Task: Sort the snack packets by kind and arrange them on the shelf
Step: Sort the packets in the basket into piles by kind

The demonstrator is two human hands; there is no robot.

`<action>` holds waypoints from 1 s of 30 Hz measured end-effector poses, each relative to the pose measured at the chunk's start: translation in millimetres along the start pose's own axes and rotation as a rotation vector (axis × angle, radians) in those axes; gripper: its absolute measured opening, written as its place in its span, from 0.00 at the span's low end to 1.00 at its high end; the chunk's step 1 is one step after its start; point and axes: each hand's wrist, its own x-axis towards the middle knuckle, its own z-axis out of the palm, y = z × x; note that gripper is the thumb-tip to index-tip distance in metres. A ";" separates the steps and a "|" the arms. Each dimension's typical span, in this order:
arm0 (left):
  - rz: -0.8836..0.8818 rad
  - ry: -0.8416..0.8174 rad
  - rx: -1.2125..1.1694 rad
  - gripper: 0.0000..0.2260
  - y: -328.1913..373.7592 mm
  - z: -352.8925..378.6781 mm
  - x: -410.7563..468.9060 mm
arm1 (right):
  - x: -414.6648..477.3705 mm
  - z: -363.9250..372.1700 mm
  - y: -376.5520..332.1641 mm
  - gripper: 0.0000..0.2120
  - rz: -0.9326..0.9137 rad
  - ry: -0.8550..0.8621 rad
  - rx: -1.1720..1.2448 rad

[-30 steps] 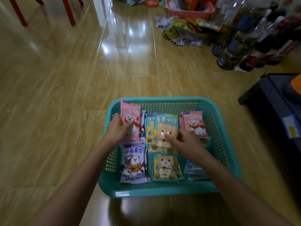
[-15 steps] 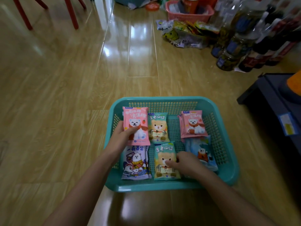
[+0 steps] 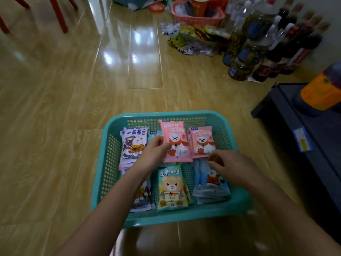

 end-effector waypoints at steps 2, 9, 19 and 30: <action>-0.026 -0.040 -0.027 0.06 3.4 21.3 11.0 | 0.3 -11.8 15.2 0.09 0.028 0.064 -0.012; 0.053 0.095 0.233 0.05 -1.0 87.6 49.1 | 1.4 -26.9 47.2 0.08 0.081 0.121 -0.022; 0.309 0.365 0.764 0.08 -2.5 58.8 35.9 | 4.8 -17.1 29.7 0.08 0.022 0.128 0.050; 0.091 0.544 0.857 0.19 -27.7 -63.1 11.7 | 49.8 40.3 -60.6 0.19 -0.039 0.008 0.453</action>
